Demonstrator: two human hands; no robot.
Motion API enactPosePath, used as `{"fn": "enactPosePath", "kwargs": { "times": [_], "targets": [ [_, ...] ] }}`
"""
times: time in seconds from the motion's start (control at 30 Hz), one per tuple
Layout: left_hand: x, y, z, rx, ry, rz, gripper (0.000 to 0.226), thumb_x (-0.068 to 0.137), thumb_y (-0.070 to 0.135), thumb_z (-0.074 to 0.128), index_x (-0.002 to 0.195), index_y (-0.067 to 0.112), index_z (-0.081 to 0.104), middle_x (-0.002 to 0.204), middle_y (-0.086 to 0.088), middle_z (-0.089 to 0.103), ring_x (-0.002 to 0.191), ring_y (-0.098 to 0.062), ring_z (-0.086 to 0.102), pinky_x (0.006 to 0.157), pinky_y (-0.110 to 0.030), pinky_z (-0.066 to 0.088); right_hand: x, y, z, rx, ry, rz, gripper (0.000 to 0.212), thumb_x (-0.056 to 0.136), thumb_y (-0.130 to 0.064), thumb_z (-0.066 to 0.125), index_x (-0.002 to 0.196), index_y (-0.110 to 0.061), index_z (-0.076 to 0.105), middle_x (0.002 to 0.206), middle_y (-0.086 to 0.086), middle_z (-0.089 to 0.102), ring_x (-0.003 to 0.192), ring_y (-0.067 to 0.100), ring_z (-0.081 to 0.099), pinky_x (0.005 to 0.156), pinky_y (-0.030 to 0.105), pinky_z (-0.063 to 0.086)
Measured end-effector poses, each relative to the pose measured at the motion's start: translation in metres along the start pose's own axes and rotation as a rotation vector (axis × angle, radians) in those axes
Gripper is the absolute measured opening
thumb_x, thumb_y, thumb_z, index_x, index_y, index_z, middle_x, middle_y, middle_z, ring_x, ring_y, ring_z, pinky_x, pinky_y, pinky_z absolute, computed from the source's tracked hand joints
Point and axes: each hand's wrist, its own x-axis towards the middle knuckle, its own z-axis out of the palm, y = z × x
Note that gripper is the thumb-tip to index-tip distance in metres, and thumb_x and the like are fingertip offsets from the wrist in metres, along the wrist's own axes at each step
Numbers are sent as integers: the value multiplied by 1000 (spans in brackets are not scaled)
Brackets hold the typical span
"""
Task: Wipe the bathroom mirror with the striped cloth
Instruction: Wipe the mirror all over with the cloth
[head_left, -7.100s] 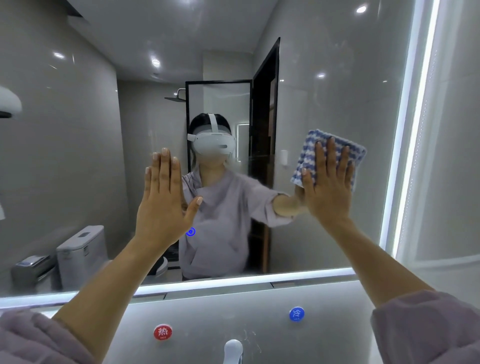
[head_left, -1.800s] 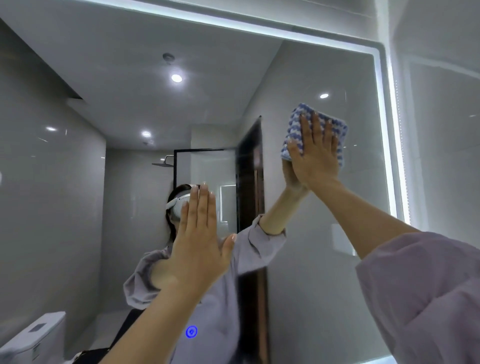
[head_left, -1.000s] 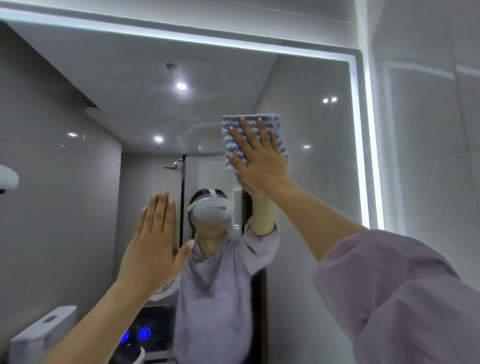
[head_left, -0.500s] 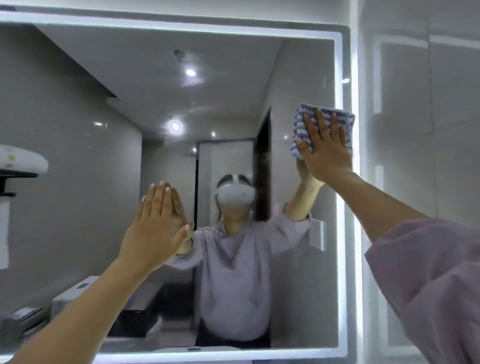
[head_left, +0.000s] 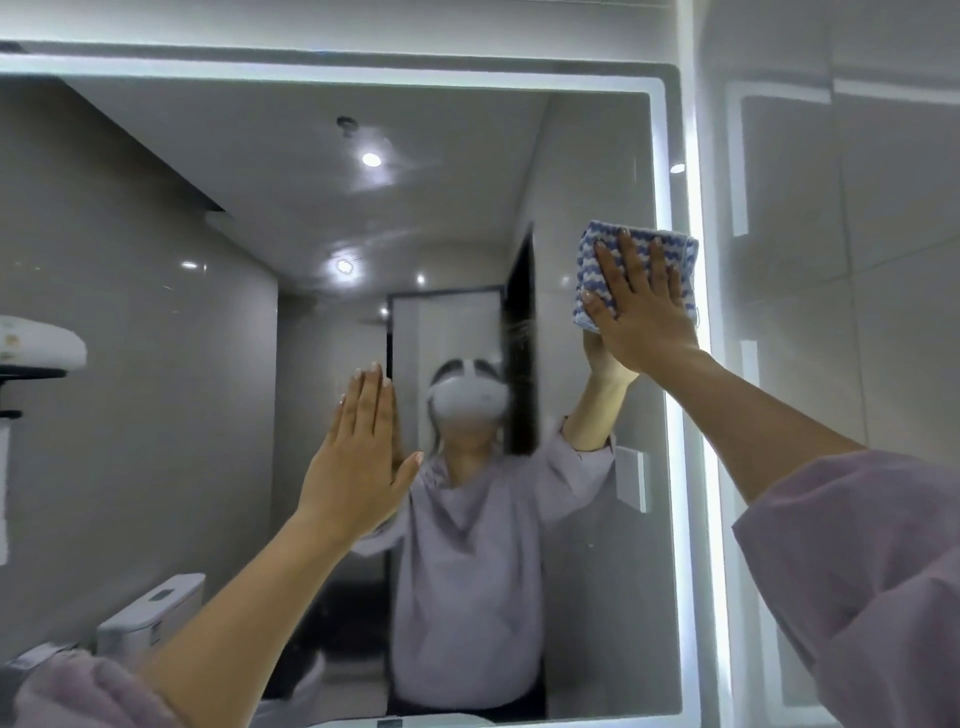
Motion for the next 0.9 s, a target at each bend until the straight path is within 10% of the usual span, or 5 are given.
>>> {"fn": "enactPosePath", "kwargs": {
  "times": [0.37,0.9],
  "targets": [
    [-5,3,6,-91,91,23,80,89,54,3,142,2,-26,151,-15,-35,142,-25,-30,116,-34,-18,-1,-51,18,48,87,175,65,99,-52,21,152,-27,-6,161,2,-10,146,34,-13,113,43,-16],
    [-2,-2,19,-68,136,44,84,89,57,-1,147,-3,-6,157,-19,-15,147,-28,-14,121,-43,3,-19,-149,32,-73,120,-309,65,98,-55,20,153,-27,2,162,1,-4,147,29,-10,115,40,-21]
  ]
}}
